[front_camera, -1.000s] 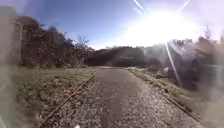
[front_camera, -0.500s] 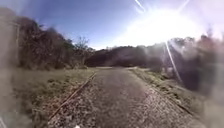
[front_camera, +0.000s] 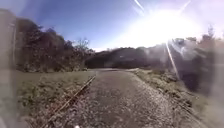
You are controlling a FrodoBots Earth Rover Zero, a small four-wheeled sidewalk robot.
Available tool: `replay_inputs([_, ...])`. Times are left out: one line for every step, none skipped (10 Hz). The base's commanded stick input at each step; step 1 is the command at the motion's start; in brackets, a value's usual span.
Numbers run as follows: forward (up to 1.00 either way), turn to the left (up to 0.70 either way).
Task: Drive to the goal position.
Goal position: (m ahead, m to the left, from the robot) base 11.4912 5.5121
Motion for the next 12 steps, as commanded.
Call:
replay_inputs([0.85,0.00])
replay_inputs([0.85,0.00])
replay_inputs([0.85,0.00])
replay_inputs([0.85,0.00])
replay_inputs([0.85,0.00])
replay_inputs([0.85,0.00])
replay_inputs([0.85,0.00])
replay_inputs([0.85,0.00])
replay_inputs([0.85,0.00])
replay_inputs([0.85,0.00])
replay_inputs([0.85,-0.08])
replay_inputs([0.85,-0.20])
